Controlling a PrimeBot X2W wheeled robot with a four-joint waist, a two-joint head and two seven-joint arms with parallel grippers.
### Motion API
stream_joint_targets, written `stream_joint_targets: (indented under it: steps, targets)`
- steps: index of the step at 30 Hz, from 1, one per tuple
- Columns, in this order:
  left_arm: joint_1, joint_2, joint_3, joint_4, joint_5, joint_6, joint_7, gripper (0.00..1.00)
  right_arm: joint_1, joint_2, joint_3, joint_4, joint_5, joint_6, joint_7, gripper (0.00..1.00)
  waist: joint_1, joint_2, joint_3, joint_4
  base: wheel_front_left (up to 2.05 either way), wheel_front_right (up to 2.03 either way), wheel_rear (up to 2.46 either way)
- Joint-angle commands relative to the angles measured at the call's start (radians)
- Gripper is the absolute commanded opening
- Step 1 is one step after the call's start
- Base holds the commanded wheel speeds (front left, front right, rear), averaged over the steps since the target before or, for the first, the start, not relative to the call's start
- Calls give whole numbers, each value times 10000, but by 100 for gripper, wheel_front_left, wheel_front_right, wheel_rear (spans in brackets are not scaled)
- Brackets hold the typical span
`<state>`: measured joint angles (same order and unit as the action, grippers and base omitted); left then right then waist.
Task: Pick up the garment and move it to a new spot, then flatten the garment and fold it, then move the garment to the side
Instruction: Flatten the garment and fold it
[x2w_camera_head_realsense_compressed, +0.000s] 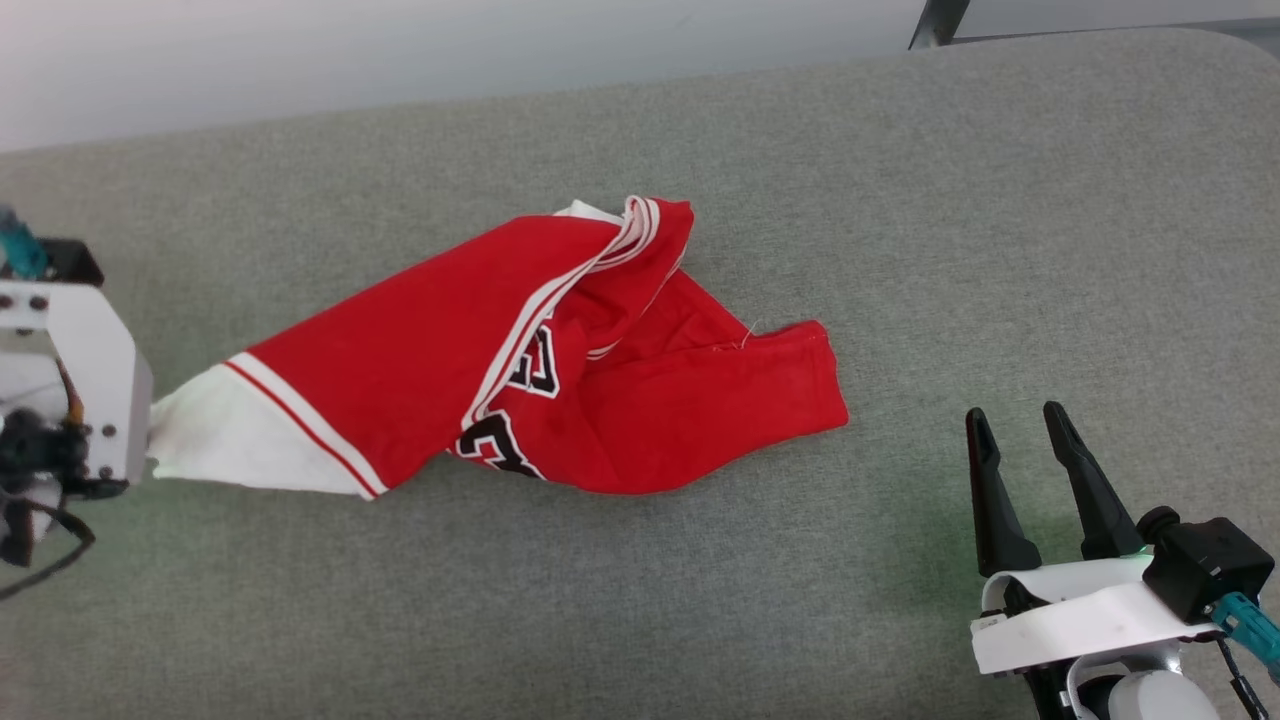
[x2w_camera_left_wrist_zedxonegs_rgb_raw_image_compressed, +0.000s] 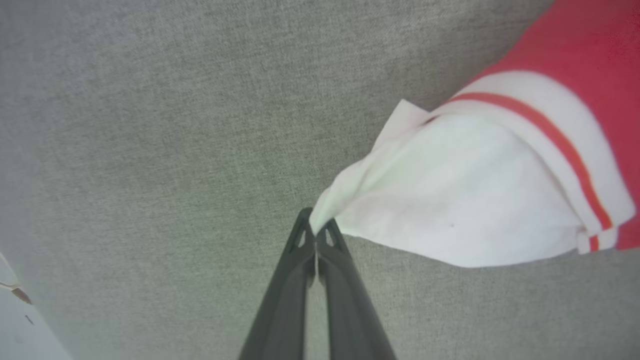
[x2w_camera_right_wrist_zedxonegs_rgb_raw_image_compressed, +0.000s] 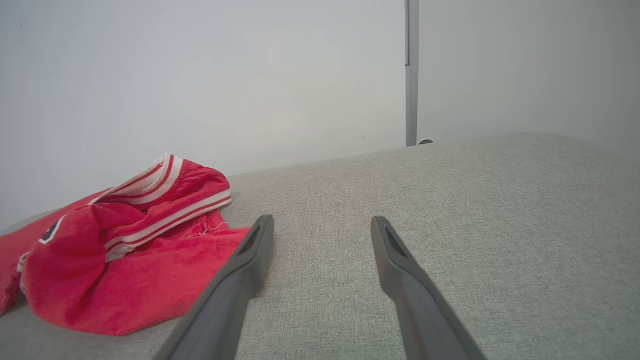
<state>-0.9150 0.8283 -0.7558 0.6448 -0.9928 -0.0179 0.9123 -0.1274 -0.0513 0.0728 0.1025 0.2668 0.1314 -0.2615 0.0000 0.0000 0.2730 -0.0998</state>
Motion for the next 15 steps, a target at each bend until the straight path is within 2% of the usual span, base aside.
stream_joint_targets:
  steps: [1, 8, 11, 12, 15]
  targets:
    - [155, -56, 52, 122, -54, 109, -157, 0, -24, 17, 9, -29, -63, -14, -47, 100, 0, 0, 20, -34, 0, 0, 0]
    - [375, -414, 93, 774, -136, 88, -725, 0, -133, 17, -62, -38, -135, -14, -48, 100, 0, 0, 51, -78, 0, 0, 0]
    - [316, -545, 117, 976, -136, 40, -939, 42, -98, 18, -66, -18, -142, -14, -48, 100, 0, 0, 4, -59, 0, 0, 0]
    - [284, -568, 116, 1004, -83, 9, -1084, 100, -63, 17, -61, -13, -148, -14, -48, 100, 0, 0, -24, -45, 0, 0, 0]
    - [253, -673, 165, 1074, -43, -120, -1490, 100, 70, 17, -55, 18, -156, -13, -48, 100, 0, 0, -187, 35, 0, 0, 0]
